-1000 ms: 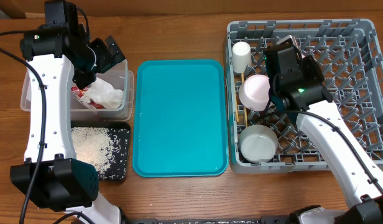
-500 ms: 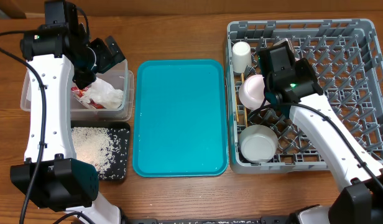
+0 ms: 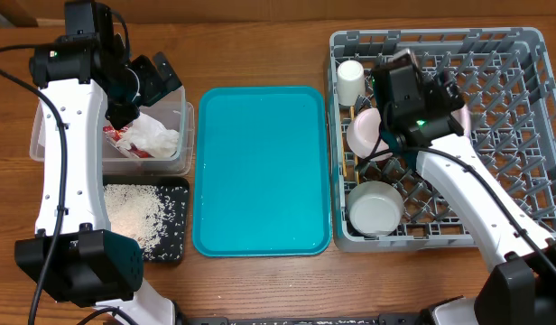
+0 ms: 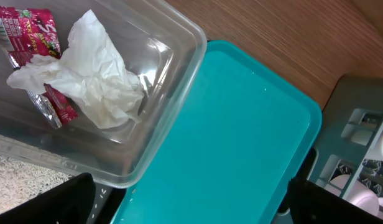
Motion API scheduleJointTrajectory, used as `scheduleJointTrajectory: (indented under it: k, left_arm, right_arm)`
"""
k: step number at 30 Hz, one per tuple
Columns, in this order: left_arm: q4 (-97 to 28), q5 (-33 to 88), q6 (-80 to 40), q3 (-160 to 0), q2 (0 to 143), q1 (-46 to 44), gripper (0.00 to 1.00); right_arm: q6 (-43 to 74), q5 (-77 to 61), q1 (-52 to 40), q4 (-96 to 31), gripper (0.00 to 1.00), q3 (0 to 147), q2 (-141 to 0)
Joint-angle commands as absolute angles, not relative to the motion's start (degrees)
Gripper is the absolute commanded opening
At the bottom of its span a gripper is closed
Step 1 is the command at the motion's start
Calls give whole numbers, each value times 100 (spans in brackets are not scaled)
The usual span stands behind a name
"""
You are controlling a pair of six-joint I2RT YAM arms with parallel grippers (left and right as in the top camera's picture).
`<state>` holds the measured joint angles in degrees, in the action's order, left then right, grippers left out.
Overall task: Sort waste into correct bins and load items into the dishwasher
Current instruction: 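Lower the white plate upright into the rack slots with right gripper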
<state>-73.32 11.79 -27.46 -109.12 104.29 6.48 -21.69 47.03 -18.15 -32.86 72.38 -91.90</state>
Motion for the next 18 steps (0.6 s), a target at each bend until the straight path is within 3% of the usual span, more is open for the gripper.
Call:
scheduleJointTrajectory:
  k: [1, 4, 10, 18]
  left_arm:
    - [-7332, 1155, -2700, -10997, 10436, 628, 100]
    - [-7330, 1155, -2700, -10997, 10436, 631, 100]
    - [-7330, 1155, -2700, -10997, 10436, 631, 100]
    - [-7328, 1155, -2700, -10997, 10436, 631, 100]
  right_arm:
    - [-2891, 5577, -1861, -2773, 100, 7244, -9216]
    - [-3203, 5828, -1935, -2093, 100, 7244, -9216]
    - [-2342, 5400, -2300, -1881, 100, 7244, -9216]
    - [-213, 2377, -2672, -2436, 100, 7244, -9216]
